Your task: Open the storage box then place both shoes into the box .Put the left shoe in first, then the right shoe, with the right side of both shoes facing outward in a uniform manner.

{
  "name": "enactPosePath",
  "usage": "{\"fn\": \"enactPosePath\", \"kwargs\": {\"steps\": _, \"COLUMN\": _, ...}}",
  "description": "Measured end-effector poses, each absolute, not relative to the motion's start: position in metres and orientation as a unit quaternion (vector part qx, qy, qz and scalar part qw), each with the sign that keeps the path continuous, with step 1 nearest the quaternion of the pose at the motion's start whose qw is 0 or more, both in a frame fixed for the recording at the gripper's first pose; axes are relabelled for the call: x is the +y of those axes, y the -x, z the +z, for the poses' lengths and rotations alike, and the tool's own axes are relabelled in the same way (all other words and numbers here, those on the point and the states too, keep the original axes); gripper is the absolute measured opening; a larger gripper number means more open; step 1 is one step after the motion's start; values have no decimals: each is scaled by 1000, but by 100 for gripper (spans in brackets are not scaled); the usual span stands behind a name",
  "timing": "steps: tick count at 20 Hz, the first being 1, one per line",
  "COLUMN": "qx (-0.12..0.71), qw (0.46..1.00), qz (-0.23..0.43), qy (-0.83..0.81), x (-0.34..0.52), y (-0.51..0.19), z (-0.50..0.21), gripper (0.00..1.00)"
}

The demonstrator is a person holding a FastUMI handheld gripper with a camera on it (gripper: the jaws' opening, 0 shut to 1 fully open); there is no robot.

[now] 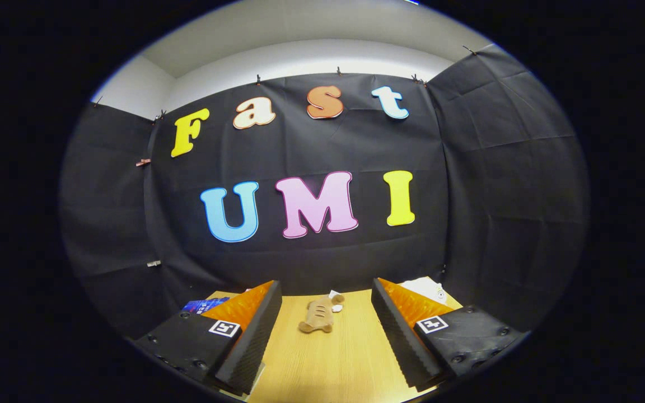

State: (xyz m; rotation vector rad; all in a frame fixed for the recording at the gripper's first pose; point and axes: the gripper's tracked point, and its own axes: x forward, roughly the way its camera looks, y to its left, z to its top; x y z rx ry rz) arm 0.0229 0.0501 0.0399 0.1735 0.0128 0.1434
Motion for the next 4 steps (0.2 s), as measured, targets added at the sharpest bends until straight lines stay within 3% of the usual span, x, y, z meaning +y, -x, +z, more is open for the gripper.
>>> {"fn": "enactPosePath", "kwargs": {"steps": 4, "qx": -1, "qw": 994, "qz": 63, "qy": -90, "x": 56, "y": -14, "z": 37, "gripper": 98}}
